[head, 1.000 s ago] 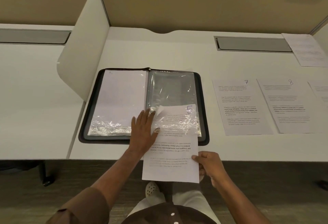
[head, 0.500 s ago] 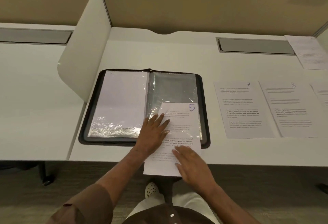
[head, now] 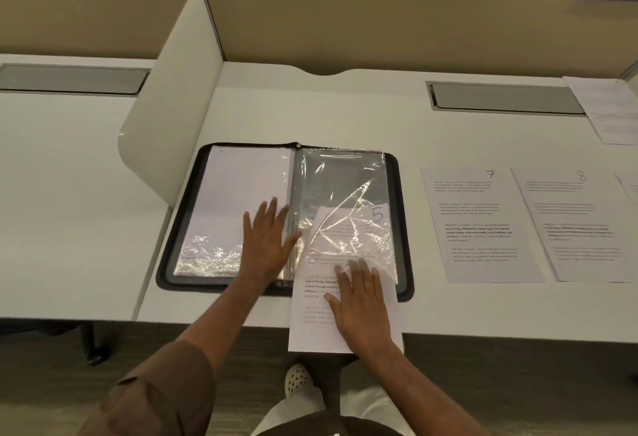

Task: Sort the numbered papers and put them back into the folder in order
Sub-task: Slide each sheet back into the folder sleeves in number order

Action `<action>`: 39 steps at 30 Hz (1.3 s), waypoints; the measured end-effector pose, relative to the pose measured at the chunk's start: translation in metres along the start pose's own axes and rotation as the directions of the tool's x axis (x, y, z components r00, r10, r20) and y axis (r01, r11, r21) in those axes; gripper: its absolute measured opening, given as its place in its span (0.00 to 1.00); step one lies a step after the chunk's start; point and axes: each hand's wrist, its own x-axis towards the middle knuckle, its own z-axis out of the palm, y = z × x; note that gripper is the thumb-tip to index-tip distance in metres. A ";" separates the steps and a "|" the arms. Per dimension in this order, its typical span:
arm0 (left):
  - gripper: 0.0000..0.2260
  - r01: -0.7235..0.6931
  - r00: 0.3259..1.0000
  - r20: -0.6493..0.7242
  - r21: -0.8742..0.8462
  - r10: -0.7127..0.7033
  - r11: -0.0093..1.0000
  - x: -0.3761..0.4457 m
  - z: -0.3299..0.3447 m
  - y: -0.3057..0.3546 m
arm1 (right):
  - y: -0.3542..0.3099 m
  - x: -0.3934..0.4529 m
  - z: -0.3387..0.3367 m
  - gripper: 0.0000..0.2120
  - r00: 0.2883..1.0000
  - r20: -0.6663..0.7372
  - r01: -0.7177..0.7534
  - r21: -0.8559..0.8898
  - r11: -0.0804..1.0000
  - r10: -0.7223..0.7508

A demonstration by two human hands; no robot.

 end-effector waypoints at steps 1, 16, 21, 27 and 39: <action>0.35 0.015 1.000 0.016 0.031 -0.016 0.999 0.003 0.002 -0.009 | 0.000 0.005 0.000 0.35 1.000 -0.010 -0.005 0.013 1.000 0.005; 0.30 0.042 0.999 0.018 0.102 -0.044 0.994 0.002 0.019 -0.030 | -0.001 0.036 0.014 0.33 0.996 -0.038 -0.075 0.041 0.996 0.077; 0.29 0.040 0.999 0.016 0.087 -0.041 0.995 0.002 0.021 -0.030 | -0.001 0.061 0.007 0.35 0.965 -0.219 0.168 0.095 0.981 -0.144; 0.28 0.035 0.999 0.005 0.078 -0.036 0.996 0.003 0.021 -0.031 | -0.013 0.068 -0.046 0.36 0.852 0.515 -0.355 0.443 0.823 0.091; 0.27 0.038 0.999 0.005 0.063 -0.038 0.997 0.004 0.020 -0.031 | -0.018 0.150 0.000 0.31 0.963 0.186 0.206 -0.034 0.978 -0.197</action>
